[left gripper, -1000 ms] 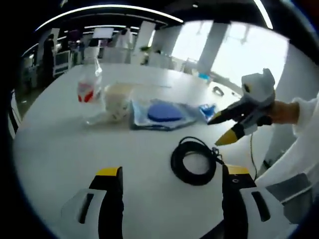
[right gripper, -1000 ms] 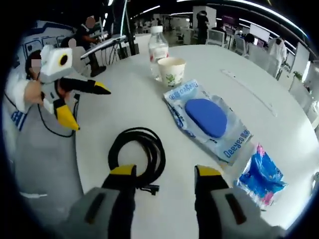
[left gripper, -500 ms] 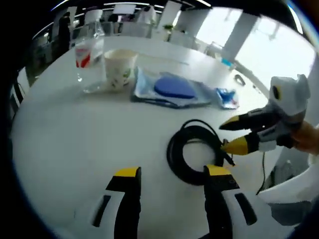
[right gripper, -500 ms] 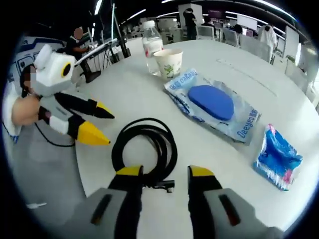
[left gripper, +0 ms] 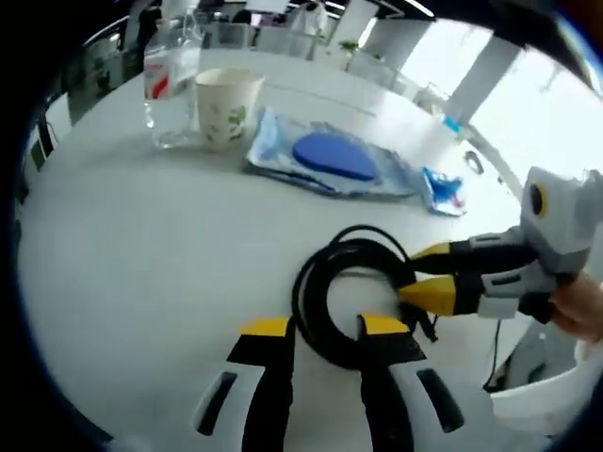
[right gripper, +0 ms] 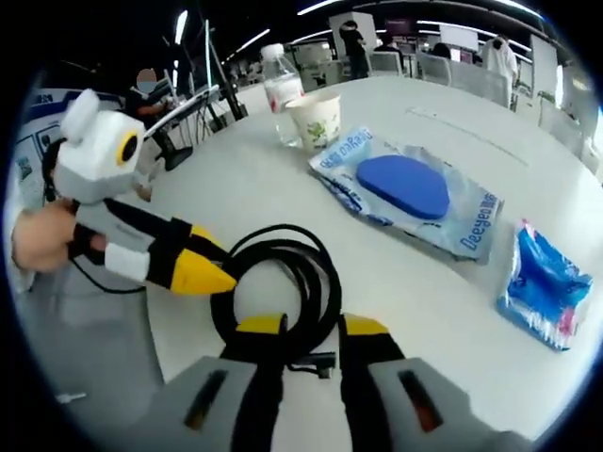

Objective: Arrange the tabletop items into an orderly group along one side of the table until the central work area is clear of visible clutter.

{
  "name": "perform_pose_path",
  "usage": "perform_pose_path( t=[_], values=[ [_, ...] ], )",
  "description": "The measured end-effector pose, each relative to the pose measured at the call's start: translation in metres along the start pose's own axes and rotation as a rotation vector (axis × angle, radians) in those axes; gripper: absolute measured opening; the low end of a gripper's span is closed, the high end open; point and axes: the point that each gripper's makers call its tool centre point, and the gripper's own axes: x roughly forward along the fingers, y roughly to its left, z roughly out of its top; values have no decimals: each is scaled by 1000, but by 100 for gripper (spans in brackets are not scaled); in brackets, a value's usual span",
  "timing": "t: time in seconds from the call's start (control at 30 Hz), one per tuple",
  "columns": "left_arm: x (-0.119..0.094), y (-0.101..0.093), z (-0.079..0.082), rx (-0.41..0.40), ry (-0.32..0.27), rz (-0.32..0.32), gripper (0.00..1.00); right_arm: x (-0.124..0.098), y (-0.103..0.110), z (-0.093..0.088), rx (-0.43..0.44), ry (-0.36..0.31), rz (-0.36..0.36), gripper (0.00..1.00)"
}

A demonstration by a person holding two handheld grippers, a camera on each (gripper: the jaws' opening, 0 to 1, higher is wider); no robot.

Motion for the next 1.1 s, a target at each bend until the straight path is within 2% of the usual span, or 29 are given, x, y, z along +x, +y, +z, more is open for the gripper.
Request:
perform_pose_path(
  t=[0.07, 0.13, 0.23, 0.3, 0.4, 0.43, 0.53, 0.57, 0.7, 0.83, 0.93, 1.1],
  values=[
    [0, 5, -2, 1, 13, 39, 11, -1, -2, 3, 14, -15, -5, 18],
    [0, 4, -1, -58, 11, 48, 10, -1, -3, 4, 38, -18, 0, 16],
    [-1, 4, -2, -97, 26, 66, 10, -4, -6, 7, 135, -27, 17, 9],
    [-3, 1, 0, -127, 15, 72, 8, -5, -9, 7, 112, -21, 34, 5],
    [-7, -1, 1, -125, 14, 75, 3, -8, -14, 8, 103, -25, 45, 3],
    [-7, -6, 2, -150, 5, 63, 3, -11, -16, 8, 110, -31, 47, 3],
    [-9, -11, 5, -150, -3, 70, 0, -15, -24, 8, 166, -42, 59, 2],
    [-9, -16, 7, -148, -6, 64, 0, -20, -25, 12, 196, -64, 72, 2],
    [-6, -31, 19, -143, -18, 42, 0, -47, -34, 23, 195, -112, 52, 2],
    [-1, -52, 33, -103, -35, 13, 0, -67, -46, 27, 202, -138, 38, 2],
    [3, -69, 41, -83, -44, -15, 0, -81, -59, 26, 208, -161, 13, 2],
    [13, -99, 47, -35, -41, -67, 0, -105, -80, 12, 259, -187, -41, 2]
  ],
)
